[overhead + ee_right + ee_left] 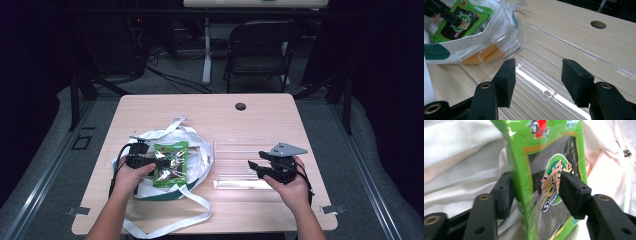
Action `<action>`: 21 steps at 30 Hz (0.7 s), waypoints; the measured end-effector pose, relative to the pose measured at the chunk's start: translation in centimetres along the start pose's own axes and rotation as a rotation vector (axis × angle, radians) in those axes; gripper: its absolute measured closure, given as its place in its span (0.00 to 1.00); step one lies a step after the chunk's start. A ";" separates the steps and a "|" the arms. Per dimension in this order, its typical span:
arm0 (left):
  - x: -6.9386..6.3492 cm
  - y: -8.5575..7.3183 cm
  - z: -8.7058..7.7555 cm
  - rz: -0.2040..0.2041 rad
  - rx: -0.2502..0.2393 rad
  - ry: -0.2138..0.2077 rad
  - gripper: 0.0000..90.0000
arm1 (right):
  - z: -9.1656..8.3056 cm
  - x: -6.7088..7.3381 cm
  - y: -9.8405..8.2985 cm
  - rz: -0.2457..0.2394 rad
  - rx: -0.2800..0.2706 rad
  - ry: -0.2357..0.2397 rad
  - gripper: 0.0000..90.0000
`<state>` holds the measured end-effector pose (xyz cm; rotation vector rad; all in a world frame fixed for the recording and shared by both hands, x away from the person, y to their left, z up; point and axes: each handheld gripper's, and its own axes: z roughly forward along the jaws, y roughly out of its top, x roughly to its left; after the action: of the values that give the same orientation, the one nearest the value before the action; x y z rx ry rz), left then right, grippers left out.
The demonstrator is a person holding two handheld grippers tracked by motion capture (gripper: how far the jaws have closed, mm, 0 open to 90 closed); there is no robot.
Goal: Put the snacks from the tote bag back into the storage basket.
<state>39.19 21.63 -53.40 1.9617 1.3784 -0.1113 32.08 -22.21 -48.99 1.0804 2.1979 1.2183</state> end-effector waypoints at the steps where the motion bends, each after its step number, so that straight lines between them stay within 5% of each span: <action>1: -0.1 0.1 -0.1 0.013 -0.001 -0.002 0.53 | 0.0 0.0 0.0 0.000 0.000 0.000 0.50; 21: -1.8 0.6 -1.4 0.174 -0.009 -0.079 0.62 | -0.1 0.0 0.0 0.001 -0.002 -0.003 0.50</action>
<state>38.51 20.97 -51.20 2.0379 1.1512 -0.0992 32.04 -22.25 -48.93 1.0818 2.1941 1.2185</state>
